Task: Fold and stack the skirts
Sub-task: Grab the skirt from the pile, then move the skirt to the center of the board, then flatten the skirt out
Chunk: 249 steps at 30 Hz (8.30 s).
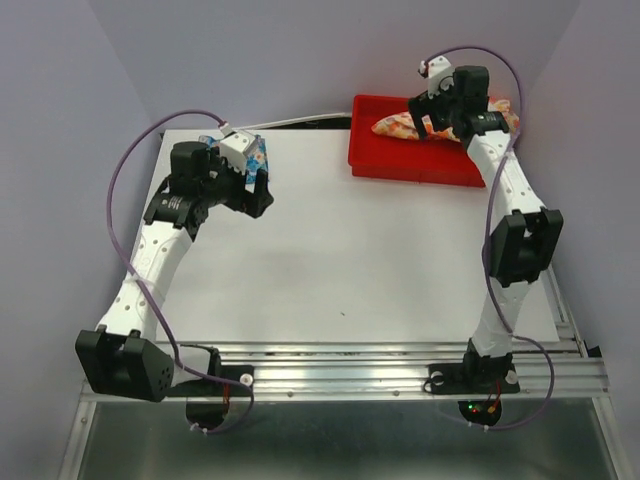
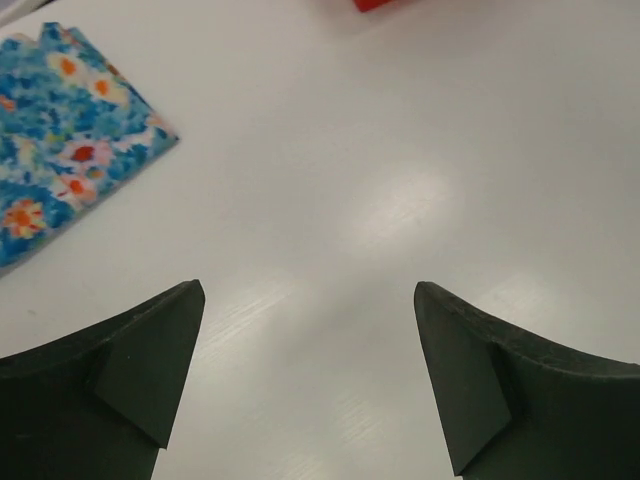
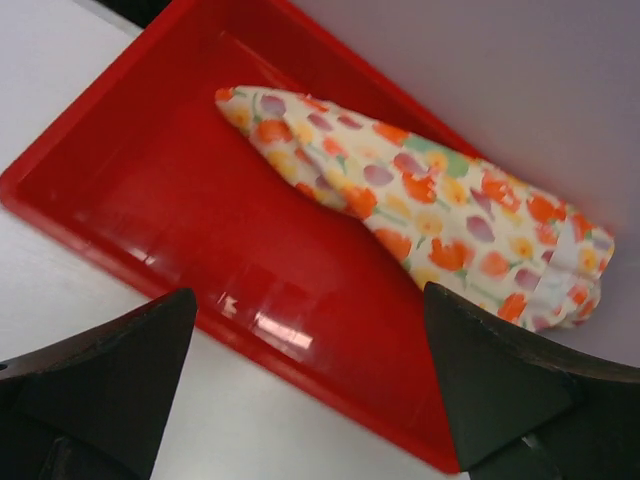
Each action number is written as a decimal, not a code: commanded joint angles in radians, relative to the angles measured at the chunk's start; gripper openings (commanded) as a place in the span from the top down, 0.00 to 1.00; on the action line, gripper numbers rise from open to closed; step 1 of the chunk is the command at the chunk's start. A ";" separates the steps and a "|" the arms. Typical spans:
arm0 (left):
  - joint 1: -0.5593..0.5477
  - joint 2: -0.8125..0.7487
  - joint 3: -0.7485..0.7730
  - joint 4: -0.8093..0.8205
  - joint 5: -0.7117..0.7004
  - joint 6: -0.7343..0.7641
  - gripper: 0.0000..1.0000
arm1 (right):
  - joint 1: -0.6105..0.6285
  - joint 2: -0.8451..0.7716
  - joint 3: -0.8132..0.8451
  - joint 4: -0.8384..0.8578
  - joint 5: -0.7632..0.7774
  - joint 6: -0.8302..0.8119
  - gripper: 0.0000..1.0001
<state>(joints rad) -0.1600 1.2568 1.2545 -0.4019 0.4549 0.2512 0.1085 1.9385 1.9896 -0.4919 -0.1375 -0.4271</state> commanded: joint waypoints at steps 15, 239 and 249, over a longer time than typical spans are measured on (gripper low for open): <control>-0.012 -0.054 -0.142 0.086 0.151 -0.076 0.01 | 0.028 0.740 0.386 0.679 0.211 -0.449 0.00; 0.151 -0.287 -0.184 0.462 0.274 -0.069 1.00 | -0.020 -0.677 -0.581 0.316 -0.605 0.514 0.99; 0.151 -0.619 -0.323 0.244 0.292 -0.098 1.00 | -0.020 -0.921 -0.787 0.210 -0.582 0.597 0.93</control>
<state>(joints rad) -0.0196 0.6743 0.9421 -0.0929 0.7715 0.1493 0.0994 1.0412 1.2236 -0.2871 -0.7712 0.1322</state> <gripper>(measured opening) 0.029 0.056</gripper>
